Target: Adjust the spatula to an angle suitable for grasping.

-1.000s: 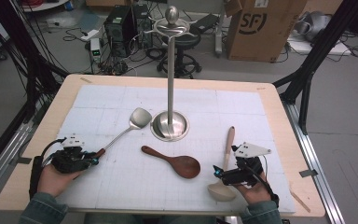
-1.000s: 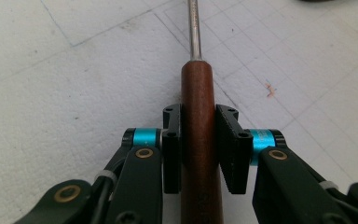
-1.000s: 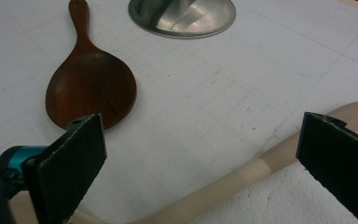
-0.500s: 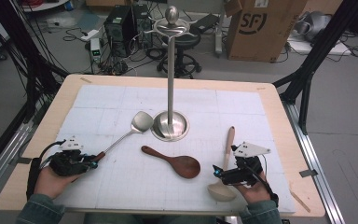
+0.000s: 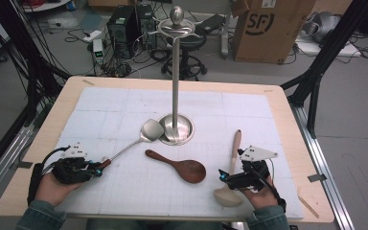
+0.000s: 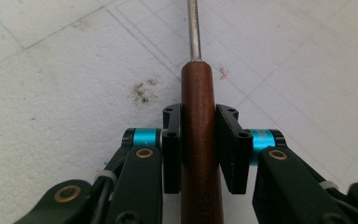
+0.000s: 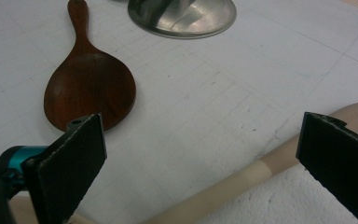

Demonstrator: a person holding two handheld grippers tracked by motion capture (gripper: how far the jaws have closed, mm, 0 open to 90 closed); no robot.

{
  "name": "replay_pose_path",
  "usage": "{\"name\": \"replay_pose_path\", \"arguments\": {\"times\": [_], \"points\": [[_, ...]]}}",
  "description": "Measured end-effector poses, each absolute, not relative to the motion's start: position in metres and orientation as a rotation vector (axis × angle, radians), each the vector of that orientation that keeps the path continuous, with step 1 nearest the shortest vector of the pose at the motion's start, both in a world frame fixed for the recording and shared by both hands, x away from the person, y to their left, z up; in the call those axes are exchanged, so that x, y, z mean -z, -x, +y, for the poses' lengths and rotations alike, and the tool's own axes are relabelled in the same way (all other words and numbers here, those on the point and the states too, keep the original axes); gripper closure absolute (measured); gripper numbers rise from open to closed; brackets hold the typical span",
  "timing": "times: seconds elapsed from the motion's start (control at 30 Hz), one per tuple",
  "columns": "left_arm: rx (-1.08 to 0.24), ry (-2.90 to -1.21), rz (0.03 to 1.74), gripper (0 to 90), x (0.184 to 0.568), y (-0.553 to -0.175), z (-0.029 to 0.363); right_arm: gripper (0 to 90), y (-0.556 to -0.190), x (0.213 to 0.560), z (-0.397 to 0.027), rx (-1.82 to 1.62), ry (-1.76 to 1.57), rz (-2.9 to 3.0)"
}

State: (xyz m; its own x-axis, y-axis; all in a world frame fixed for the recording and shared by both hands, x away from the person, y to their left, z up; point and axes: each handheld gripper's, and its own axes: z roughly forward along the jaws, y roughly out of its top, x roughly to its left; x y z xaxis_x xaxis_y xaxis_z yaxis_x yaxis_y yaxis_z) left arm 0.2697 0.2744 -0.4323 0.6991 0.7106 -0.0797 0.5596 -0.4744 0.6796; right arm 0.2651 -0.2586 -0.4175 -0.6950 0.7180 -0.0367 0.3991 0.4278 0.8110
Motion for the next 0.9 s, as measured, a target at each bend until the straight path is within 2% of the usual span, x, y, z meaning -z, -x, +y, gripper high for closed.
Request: {"name": "replay_pose_path", "arguments": {"times": [0.9], "points": [[-0.237,-2.253,0.820,73.1,0.425,-0.271,0.253,0.5,-0.263,0.418,-0.258,-1.150,-0.957,2.315]]}}
